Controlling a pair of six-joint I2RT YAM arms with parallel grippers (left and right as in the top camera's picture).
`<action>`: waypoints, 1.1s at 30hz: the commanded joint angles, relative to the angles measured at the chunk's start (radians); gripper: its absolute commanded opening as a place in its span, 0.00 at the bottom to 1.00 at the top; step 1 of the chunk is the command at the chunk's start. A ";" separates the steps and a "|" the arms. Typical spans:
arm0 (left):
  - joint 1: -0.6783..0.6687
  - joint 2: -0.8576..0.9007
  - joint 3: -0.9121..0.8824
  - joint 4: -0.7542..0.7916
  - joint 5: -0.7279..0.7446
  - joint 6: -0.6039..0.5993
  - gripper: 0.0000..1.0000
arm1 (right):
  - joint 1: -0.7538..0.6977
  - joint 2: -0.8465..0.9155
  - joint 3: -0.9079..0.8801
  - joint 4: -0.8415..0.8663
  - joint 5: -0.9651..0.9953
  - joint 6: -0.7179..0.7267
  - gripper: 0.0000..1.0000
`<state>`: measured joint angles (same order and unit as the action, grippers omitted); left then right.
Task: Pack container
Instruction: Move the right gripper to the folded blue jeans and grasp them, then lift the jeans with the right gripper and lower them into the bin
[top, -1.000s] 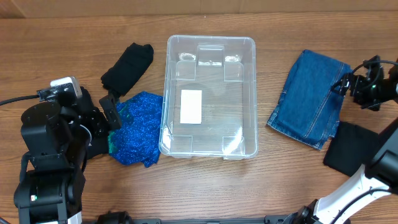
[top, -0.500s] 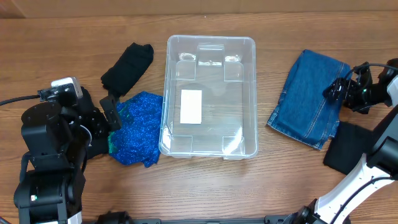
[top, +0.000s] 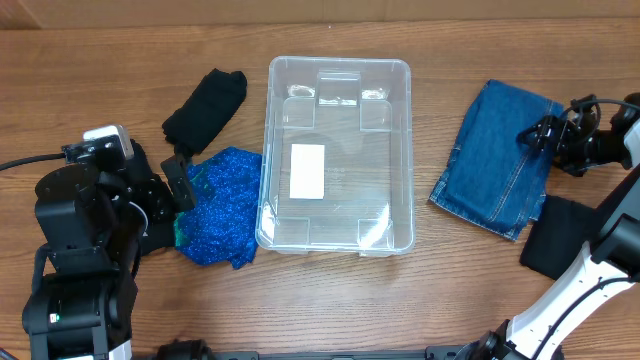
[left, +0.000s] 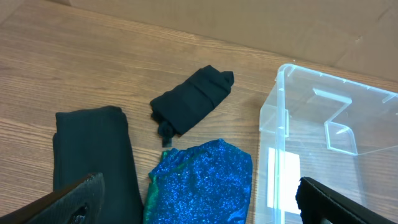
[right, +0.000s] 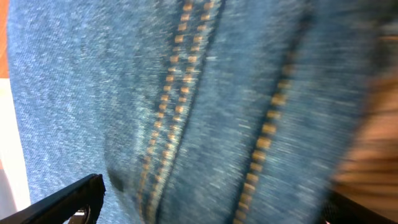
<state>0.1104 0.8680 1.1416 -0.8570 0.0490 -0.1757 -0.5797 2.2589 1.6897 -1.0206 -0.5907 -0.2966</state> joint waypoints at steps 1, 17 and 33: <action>-0.008 -0.005 0.025 0.001 -0.008 0.023 1.00 | 0.097 0.113 -0.063 -0.051 0.005 0.008 1.00; -0.008 -0.005 0.025 0.001 -0.004 0.019 1.00 | 0.159 0.113 -0.170 0.047 -0.009 0.066 0.57; -0.008 -0.005 0.025 0.001 -0.004 0.019 1.00 | 0.152 0.113 -0.156 0.022 -0.015 0.066 0.09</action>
<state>0.1104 0.8680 1.1416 -0.8593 0.0490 -0.1757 -0.4568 2.2734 1.5894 -0.9546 -0.7475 -0.2359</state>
